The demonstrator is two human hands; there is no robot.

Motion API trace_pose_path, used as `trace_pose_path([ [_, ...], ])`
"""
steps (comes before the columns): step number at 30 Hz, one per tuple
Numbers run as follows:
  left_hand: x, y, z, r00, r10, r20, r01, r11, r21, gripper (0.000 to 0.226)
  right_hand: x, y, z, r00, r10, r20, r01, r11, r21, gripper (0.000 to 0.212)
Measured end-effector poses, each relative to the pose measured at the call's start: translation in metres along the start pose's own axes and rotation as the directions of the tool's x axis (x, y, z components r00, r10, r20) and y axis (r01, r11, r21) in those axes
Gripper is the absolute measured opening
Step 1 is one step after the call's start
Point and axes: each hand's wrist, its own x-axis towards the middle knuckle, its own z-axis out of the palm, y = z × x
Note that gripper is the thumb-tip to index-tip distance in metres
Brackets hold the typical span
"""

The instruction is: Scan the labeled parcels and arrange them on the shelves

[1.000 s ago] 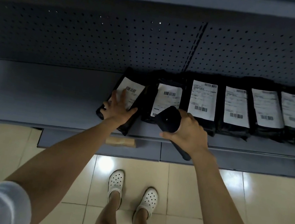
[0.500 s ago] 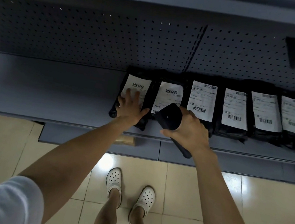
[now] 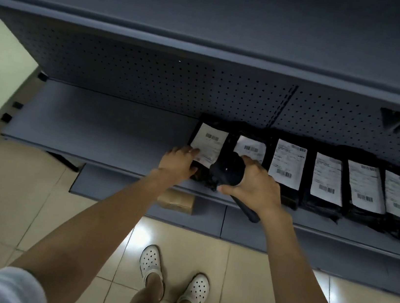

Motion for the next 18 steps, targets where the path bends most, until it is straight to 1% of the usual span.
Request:
trace_pose_path([
  [4,-0.054,-0.054,-0.024,0.995,-0.076,-0.068,0.074,0.997,-0.026,0.051,-0.001,-0.054,-0.002,0.994,-0.109,0.031,0.11,0.993,-0.036,0.103],
  [6,-0.084,-0.087,-0.037,0.986,-0.126,-0.107,0.123,0.992,-0.032,0.053,-0.003,-0.091,0.0,0.985,-0.162,0.057,0.165,0.985,-0.056,0.107],
  [8,-0.115,-0.122,-0.049,0.973,-0.177,-0.146,0.172,0.984,-0.045,0.056,-0.006,-0.132,0.006,0.972,-0.223,0.076,0.228,0.972,-0.064,0.107],
  [11,-0.166,-0.177,-0.062,0.946,-0.254,-0.202,0.247,0.967,-0.061,0.057,-0.013,-0.196,0.022,0.936,-0.335,0.109,0.343,0.937,-0.068,0.106],
  [14,-0.22,-0.236,-0.069,0.904,-0.332,-0.269,0.322,0.943,-0.082,0.052,-0.028,-0.266,0.044,0.9,-0.404,0.162,0.423,0.9,-0.107,0.108],
  [18,-0.291,-0.32,-0.083,0.853,-0.431,-0.296,0.422,0.901,-0.095,0.05,-0.047,-0.368,0.088,0.833,-0.512,0.209,0.538,0.838,-0.092,0.106],
])
